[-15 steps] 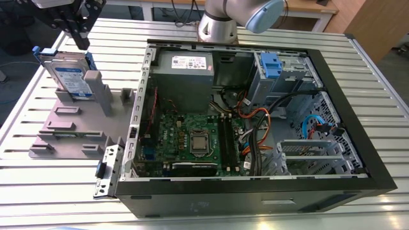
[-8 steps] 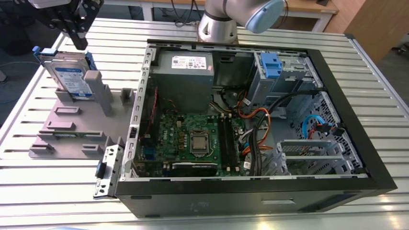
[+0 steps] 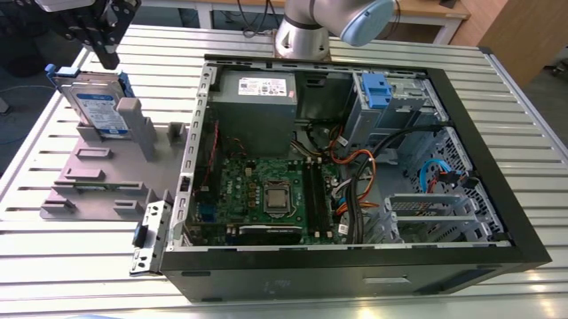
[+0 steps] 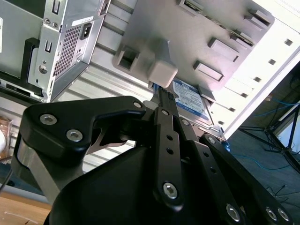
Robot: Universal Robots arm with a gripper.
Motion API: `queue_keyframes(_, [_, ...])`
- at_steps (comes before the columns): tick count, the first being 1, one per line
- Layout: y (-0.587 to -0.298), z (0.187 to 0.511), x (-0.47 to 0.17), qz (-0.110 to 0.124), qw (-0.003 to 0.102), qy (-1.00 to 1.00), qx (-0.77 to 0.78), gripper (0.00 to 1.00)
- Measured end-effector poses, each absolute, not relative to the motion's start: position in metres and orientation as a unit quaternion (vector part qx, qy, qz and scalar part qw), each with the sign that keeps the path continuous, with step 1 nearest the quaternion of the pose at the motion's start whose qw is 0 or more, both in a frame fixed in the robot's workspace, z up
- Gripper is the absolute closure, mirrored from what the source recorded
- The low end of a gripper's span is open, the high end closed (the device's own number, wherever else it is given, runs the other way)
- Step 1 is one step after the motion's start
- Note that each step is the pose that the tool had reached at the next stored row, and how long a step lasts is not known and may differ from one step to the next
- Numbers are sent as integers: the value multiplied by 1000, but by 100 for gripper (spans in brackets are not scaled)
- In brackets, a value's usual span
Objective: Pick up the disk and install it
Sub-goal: 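Reach for the disk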
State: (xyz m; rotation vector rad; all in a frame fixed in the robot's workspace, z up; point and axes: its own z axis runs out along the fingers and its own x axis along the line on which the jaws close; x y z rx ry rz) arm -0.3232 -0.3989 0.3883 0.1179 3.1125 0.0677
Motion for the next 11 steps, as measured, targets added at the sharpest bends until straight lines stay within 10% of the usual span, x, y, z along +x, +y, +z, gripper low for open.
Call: queue_keyframes(11, [-399,388,-325,22,13,999,38,89])
